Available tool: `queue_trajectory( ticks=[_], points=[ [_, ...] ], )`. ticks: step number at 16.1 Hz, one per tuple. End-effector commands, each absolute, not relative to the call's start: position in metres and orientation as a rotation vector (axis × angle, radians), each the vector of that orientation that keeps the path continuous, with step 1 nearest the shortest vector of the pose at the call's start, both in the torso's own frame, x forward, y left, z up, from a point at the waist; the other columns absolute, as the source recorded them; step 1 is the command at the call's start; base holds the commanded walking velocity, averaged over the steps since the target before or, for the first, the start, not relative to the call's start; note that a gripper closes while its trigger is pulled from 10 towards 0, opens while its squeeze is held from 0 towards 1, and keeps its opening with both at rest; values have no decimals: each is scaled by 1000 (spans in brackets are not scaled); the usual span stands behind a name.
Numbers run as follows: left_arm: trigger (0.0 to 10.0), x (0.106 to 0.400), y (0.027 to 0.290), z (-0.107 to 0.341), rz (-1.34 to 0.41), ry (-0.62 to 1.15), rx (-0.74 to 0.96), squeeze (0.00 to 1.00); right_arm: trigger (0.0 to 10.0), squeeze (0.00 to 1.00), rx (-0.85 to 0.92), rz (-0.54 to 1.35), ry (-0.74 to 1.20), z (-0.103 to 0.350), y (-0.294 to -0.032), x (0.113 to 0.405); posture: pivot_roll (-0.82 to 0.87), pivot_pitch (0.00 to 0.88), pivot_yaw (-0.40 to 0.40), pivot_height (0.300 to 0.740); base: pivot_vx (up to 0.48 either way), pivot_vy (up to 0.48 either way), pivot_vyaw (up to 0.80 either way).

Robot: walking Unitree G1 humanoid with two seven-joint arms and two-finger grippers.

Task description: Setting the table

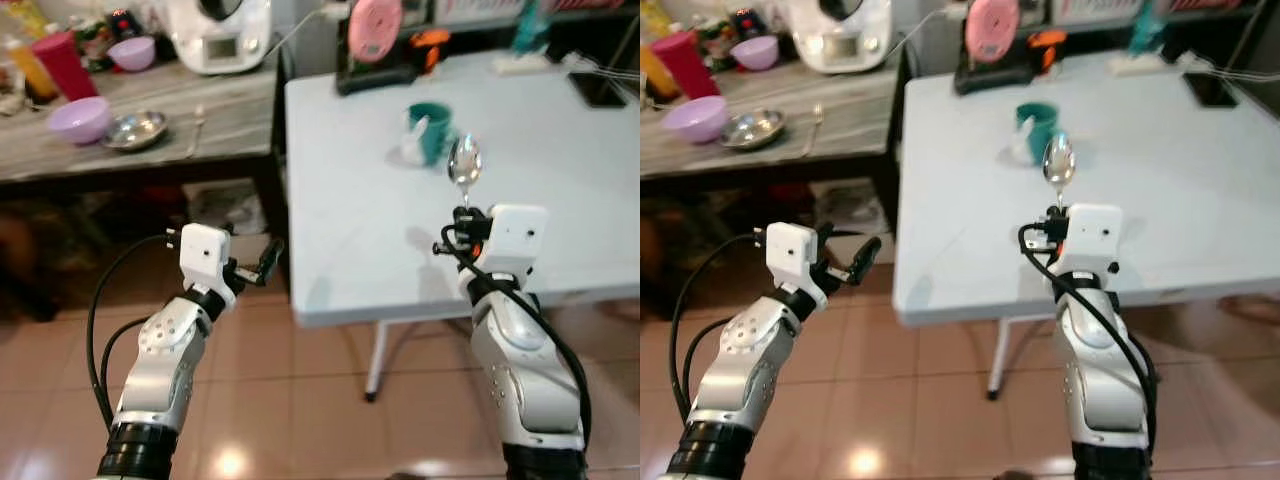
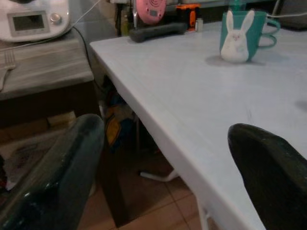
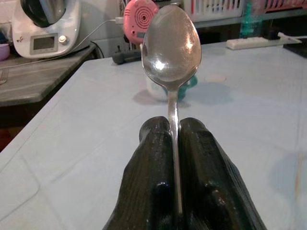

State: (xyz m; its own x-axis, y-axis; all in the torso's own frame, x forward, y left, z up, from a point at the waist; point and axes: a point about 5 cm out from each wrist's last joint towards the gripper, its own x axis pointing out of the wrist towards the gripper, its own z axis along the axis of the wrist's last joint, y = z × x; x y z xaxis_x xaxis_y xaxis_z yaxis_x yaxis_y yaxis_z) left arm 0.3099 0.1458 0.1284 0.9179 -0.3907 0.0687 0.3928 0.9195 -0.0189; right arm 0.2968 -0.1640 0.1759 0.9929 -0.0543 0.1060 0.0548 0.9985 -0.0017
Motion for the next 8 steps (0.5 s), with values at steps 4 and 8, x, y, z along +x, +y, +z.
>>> queue_trajectory(
  ticks=[4, 8],
  points=[
    [10000, 309, 142, 128, -425, -62, -17, 0, 10000, 0, -27, -63, -127, 179, -166, 295, -248, 75, 116, 740, 0, 472, 0],
    [10000, 309, 141, 127, -428, -58, -14, 0, 10000, 0, -38, -51, -135, 179, -165, 294, -247, 74, 117, 740, 0, 469, 130]
  ],
)
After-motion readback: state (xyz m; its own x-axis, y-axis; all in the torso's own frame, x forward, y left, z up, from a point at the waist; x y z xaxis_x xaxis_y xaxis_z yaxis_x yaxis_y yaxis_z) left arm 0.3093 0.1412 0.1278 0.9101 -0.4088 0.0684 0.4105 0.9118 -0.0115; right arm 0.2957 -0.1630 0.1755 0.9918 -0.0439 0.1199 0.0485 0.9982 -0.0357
